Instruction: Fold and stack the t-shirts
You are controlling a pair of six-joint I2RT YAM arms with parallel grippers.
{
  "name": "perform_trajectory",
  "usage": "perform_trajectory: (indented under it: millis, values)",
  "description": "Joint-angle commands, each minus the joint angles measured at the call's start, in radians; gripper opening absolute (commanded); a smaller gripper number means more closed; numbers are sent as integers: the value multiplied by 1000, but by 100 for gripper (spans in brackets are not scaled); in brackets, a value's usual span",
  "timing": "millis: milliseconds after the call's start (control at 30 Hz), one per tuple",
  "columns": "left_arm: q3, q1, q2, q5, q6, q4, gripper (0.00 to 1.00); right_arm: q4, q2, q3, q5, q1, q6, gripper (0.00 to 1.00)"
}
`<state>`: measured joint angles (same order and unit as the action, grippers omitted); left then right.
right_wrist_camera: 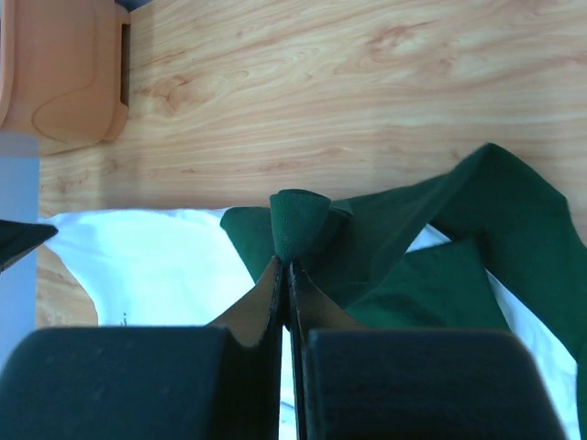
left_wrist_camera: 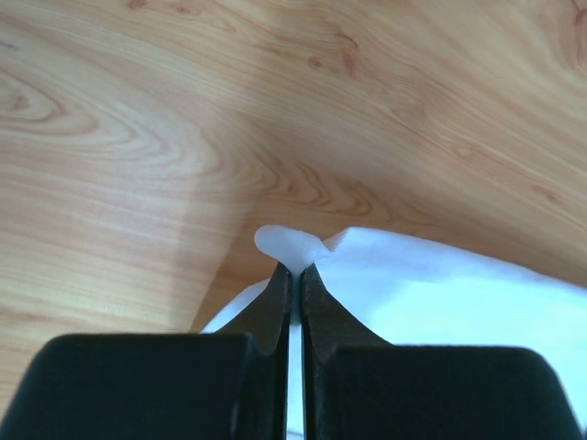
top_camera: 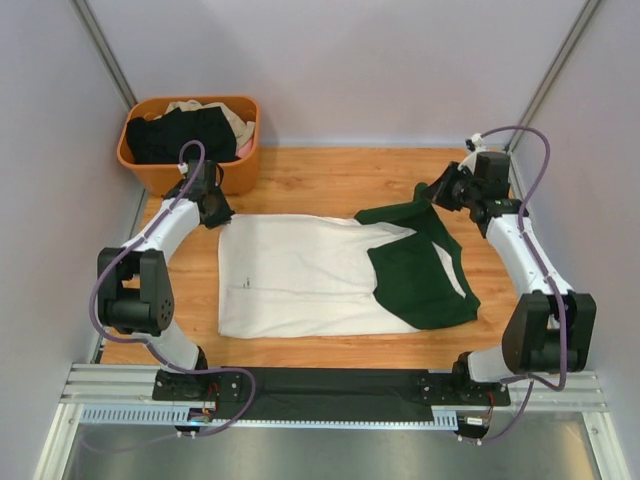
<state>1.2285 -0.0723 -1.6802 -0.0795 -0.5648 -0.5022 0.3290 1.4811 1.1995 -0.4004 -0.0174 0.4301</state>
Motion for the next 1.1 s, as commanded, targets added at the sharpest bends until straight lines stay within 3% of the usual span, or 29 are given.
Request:
perform_trajectory:
  millis: [0, 233, 567, 767, 800, 833, 867, 933, 1000, 1067]
  values:
    - [-75, -3, 66, -12, 20, 34, 0, -90, -106, -96, 54, 39, 18, 0]
    - [-182, -3, 138, 1, 5, 71, 0, -99, -288, -244, 54, 143, 35, 0]
    - [-319, -14, 286, 7, -14, 97, 0, -56, -436, -366, 58, 157, 73, 0]
    - [-484, -27, 463, -17, -52, 97, 0, -21, -686, -586, 228, 157, 159, 0]
    - [-513, -27, 493, -34, -75, 99, 6, -4, -761, -621, 260, 157, 188, 0]
    - [-541, -27, 525, -48, -93, 93, 26, 11, -798, -676, 335, 157, 244, 0]
    - [-599, -27, 595, -61, -112, 93, 38, 24, -830, -705, 366, 157, 280, 0]
    - [-650, -27, 672, -104, -156, 93, 49, 51, -903, -751, 405, 168, 349, 38]
    - [-690, -27, 772, -135, -167, 94, 54, 65, -927, -756, 439, 174, 375, 65]
    - [-684, -27, 827, -160, -161, 77, 55, 87, -927, -733, 446, 175, 387, 68]
